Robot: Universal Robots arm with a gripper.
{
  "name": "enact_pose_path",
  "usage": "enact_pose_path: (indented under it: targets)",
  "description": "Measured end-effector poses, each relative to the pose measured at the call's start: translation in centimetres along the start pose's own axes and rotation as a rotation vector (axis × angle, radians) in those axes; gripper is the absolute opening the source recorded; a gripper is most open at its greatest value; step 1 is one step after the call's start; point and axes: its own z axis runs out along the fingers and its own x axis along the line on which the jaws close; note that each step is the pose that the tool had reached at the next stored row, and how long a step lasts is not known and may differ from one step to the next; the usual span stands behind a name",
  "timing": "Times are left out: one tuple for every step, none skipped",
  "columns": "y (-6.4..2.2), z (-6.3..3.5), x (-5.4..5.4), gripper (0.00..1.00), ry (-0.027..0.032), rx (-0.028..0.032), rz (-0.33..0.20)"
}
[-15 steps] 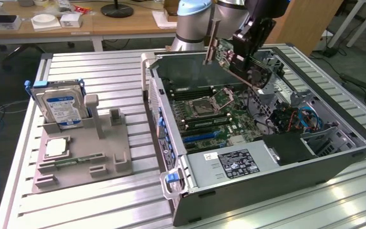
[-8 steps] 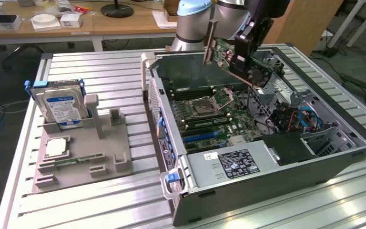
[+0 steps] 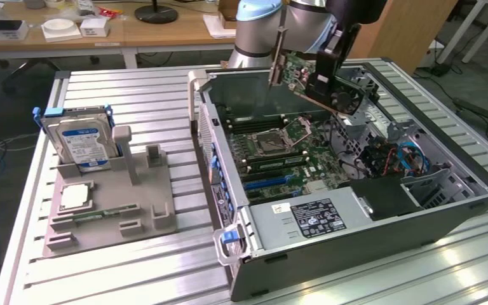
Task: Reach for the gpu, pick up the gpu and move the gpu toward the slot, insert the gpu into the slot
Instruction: 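Insert the gpu into the slot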
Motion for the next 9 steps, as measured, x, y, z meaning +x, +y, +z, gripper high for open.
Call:
enact_pose_path:
  targets:
    - [0.0, 0.0, 0.0, 0.27, 0.0002, -0.0002, -0.012]
    - [0.0, 0.0, 0.0, 0.27, 0.0003, -0.0004, -0.023]
    - [0.0, 0.0, 0.0, 0.27, 0.0006, -0.0005, -0.037]
    - [0.0, 0.0, 0.01, 0.27, 0.0008, -0.0007, -0.05]
    - [-0.01, 0.0, 0.01, 0.27, 0.0011, -0.0008, -0.063]
    - [-0.01, 0.0, 0.01, 0.27, 0.0013, -0.0009, -0.077]
    - [-0.01, 0.0, 0.01, 0.27, 0.0015, -0.0012, -0.091]
    - [0.0, 0.0, 0.01, 0.27, 0.0018, -0.0013, -0.104]
    - [0.0, 0.02, 0.01, 0.27, 0.002, -0.0015, -0.118]
